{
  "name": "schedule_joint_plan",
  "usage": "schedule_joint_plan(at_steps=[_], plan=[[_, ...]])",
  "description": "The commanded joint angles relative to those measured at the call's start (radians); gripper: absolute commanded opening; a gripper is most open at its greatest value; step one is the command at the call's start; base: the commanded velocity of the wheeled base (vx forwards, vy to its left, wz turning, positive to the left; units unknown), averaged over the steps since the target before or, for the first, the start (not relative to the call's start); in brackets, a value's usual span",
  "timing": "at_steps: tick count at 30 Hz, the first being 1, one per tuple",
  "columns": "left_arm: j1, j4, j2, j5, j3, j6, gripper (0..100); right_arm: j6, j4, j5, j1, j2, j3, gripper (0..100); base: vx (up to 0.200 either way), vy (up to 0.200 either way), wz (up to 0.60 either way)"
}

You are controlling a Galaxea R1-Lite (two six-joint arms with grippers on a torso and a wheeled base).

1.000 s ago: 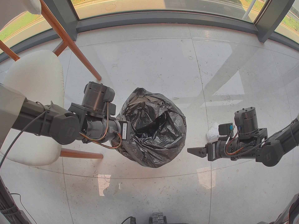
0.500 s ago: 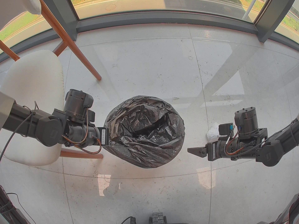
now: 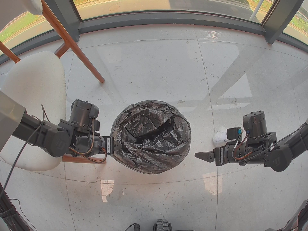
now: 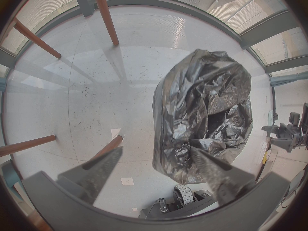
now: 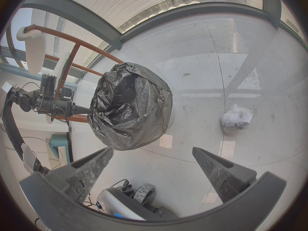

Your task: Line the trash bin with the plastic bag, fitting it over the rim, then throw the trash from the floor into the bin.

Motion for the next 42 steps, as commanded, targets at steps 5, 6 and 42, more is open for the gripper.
schedule_joint_plan(at_steps=[5,6,42], plan=[[0.002,-0.123,0.075,0.002,0.117,0.053,100,0.0,-0.001,0.001,-0.001,-0.003,0.008,100,0.0,0.0,0.0],[0.011,-0.194,0.095,0.006,0.139,0.068,100,0.0,-0.002,0.001,-0.001,-0.004,0.008,100,0.0,0.0,0.0],[-0.195,-0.43,-0.382,-0.222,0.34,0.057,100,-0.017,-0.226,-0.028,-0.351,0.092,0.094,100,0.0,0.0,0.0]])
